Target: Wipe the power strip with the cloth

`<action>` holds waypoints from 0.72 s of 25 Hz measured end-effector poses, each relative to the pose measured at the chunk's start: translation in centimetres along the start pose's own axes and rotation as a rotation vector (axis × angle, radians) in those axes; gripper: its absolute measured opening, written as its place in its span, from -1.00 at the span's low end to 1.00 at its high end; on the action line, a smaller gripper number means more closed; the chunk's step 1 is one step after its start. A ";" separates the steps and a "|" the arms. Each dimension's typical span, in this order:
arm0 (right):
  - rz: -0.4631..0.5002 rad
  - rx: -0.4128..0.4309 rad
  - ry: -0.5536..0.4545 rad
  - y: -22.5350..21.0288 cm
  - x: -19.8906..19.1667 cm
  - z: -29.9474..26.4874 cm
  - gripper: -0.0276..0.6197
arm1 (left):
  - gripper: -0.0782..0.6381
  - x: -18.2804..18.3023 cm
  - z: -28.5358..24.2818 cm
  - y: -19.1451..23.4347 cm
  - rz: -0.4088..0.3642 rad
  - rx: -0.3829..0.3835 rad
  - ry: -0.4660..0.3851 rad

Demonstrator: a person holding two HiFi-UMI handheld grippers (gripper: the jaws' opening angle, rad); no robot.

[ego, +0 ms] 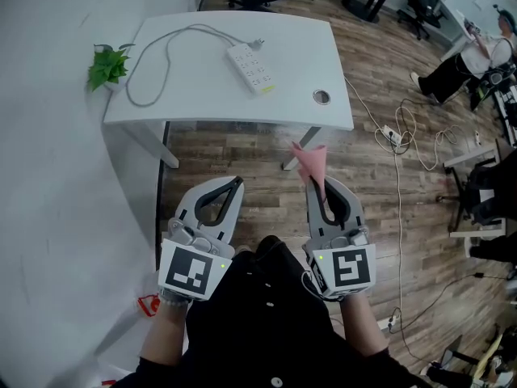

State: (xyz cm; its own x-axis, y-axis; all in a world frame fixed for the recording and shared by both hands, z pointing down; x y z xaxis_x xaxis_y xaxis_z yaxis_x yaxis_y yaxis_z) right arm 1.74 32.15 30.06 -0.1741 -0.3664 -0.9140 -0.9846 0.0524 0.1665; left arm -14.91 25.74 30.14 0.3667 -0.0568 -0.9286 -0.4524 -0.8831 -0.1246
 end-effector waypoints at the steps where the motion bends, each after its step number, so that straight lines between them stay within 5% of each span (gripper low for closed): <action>1: 0.007 0.001 0.006 0.2 0.0 0.1 -0.74 | -0.75 -0.1 0.1 0.0 -0.003 -0.001 -0.002; 18: 0.000 0.017 -0.010 -3.3 0.6 -5.6 -0.74 | -0.74 0.5 -3.7 3.1 -0.014 0.043 0.020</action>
State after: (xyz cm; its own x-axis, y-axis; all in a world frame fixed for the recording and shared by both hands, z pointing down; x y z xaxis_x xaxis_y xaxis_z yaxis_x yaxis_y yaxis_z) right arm 4.99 26.52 31.02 -0.1741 -0.3572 -0.9177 -0.9847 0.0678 0.1604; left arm -13.09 21.24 30.63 0.3890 -0.0541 -0.9196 -0.4816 -0.8629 -0.1530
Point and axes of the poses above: the fingertips, and each gripper's own axes: z backward along the fingers, y to its left, x out of its top, the point moved 6 cm from there along z, backward along the fingers, and after that the axes turned 11 degrees about y, right-handed, at the moved point
